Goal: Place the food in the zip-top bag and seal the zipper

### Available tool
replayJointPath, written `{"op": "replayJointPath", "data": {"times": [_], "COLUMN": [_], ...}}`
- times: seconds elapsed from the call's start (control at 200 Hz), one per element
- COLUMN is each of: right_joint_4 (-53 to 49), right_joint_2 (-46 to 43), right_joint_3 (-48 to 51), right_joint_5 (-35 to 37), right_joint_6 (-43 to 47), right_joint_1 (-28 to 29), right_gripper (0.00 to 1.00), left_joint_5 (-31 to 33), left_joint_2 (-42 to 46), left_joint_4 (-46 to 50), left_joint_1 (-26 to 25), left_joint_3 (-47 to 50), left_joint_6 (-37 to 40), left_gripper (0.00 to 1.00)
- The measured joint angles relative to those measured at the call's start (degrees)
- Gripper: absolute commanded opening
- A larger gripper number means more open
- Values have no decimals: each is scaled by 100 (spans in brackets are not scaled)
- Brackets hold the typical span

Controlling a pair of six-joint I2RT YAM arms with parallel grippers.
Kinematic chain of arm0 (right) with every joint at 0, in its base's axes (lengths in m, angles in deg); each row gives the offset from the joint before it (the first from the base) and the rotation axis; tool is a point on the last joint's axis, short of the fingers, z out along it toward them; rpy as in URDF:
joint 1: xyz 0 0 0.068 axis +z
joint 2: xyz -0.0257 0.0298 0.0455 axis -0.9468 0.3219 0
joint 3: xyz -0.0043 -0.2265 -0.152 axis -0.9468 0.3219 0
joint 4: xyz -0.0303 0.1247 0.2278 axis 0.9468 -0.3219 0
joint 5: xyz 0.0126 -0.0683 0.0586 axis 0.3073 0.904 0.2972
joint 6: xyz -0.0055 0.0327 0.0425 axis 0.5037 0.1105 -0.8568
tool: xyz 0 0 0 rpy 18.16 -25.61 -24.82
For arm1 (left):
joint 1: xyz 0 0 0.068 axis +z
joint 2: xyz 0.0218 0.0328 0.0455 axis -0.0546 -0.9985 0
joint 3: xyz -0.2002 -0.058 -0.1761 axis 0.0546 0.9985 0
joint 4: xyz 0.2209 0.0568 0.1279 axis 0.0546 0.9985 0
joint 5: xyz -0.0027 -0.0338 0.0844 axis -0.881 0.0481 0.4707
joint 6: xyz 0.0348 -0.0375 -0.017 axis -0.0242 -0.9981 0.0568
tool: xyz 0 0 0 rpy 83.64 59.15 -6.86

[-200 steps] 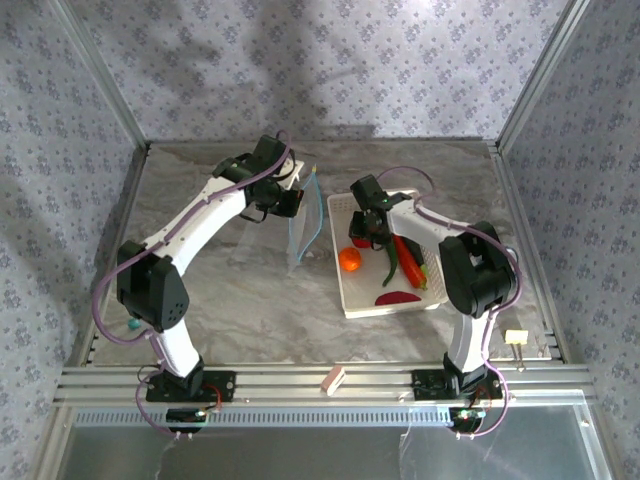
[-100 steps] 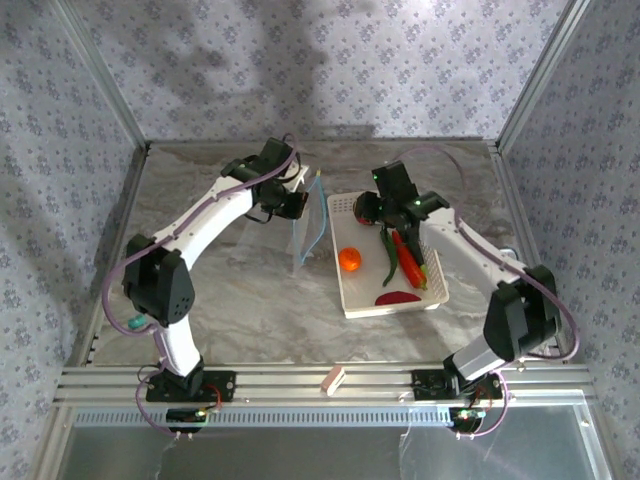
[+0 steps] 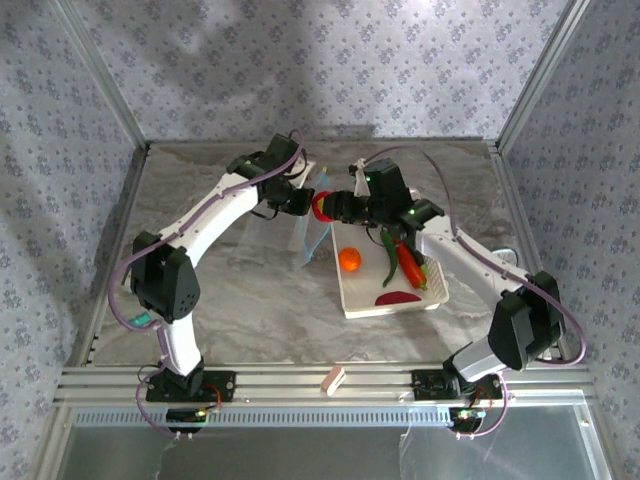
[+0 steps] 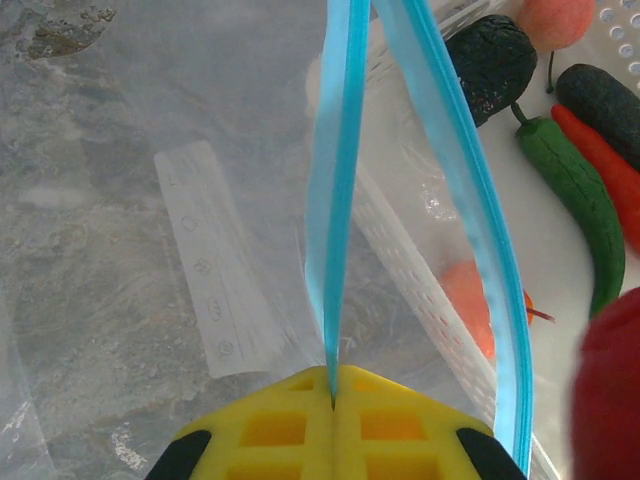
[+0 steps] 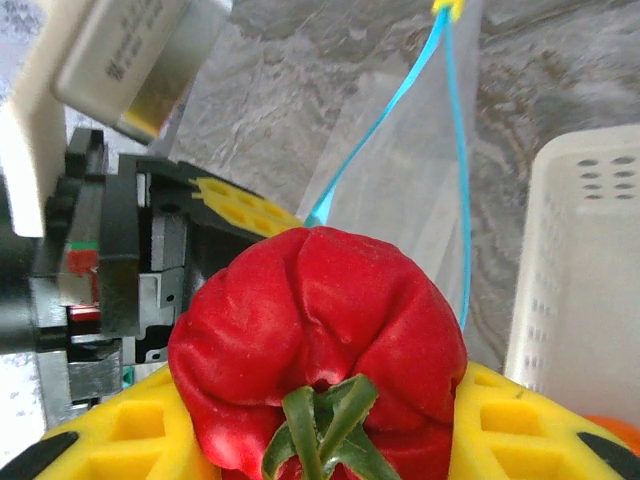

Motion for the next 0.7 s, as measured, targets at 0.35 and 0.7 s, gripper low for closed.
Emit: {"op": "replayJointPath", "data": {"times": [0.35, 0.7], "right_joint_4": [111, -831], "right_joint_2": [232, 951], "right_joint_3": [212, -503], "right_joint_5": [-90, 470], "right_joint_6": [-79, 262], "right_joint_1": [151, 461], "right_gripper": [33, 38], "left_joint_5": [-79, -691], "left_joint_2": [11, 332], "left_joint_4": [35, -197], "left_joint_1": [66, 175], "left_joint_3": [-11, 33], "left_joint_6": [-59, -284], "left_gripper": [0, 0]}}
